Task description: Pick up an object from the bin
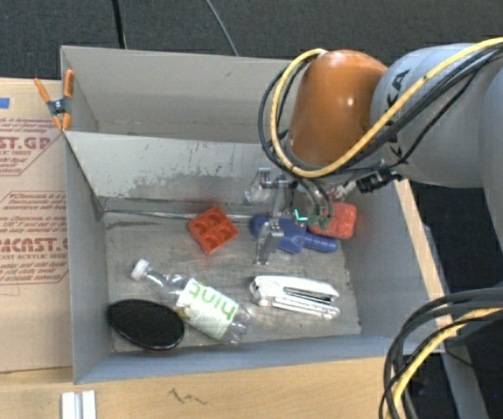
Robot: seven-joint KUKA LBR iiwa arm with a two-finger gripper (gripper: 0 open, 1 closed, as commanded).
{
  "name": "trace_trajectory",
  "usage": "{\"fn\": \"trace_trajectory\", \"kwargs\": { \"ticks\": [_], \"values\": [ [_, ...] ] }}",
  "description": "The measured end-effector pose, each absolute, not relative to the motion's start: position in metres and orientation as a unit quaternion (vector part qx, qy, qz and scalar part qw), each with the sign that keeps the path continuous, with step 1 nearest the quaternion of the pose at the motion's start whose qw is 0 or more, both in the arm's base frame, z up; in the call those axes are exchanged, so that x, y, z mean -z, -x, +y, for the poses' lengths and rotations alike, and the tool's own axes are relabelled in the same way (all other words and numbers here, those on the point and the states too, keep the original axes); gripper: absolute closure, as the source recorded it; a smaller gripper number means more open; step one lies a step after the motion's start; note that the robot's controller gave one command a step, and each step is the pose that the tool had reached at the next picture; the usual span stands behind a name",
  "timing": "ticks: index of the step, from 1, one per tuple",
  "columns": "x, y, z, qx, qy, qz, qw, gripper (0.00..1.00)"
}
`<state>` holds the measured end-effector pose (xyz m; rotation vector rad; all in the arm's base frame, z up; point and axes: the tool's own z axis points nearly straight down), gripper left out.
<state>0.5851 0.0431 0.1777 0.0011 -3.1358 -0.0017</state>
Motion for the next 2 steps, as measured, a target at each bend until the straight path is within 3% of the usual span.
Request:
{"fn": "trace_trajectory", "kwargs": {
  "ticks": [1, 2],
  "values": [
    [-0.182, -0.587, 0.043, 0.001, 0.000, -1.000, -0.001, 0.00],
    [-0.124, -0.576, 0.033, 0.001, 0.053, -0.999, 0.000, 1.00]
  ]
}}
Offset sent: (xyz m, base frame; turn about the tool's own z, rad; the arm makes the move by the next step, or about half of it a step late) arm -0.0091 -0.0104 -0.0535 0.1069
